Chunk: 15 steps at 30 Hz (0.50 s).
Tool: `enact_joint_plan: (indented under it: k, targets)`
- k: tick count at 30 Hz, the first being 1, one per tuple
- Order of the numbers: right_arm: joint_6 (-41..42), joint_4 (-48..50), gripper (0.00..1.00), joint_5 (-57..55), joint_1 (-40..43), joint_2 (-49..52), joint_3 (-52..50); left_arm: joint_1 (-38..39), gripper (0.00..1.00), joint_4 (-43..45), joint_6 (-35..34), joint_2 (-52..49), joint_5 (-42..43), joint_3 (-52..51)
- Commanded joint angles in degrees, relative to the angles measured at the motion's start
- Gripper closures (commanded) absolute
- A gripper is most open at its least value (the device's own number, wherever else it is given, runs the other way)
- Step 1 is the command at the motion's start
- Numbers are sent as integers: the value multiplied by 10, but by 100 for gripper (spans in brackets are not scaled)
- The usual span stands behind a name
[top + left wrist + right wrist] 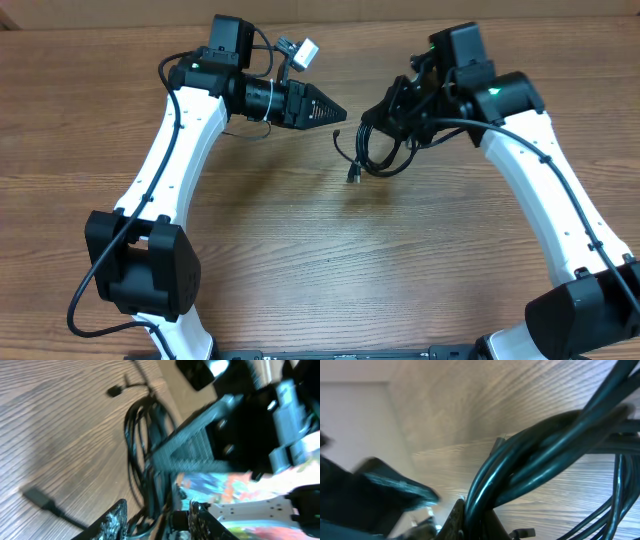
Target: Untangle cables
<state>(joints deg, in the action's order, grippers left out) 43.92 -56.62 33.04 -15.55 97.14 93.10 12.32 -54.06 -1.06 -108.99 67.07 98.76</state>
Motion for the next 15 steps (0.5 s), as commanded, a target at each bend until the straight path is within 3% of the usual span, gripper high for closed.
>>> enact_joint_plan:
  k: [1, 7, 15]
  targets:
    - [30, 11, 96, 57, 33, -3, 6, 26, 60, 0, 2, 56, -85, 4]
    - [57, 36, 96, 63, 61, -3, 6, 107, 56, 7, -143, 114, -351, 4]
    - [54, 49, 96, 91, 62, -4, 6, 176, 56, 43, -209, 89, -406, 4]
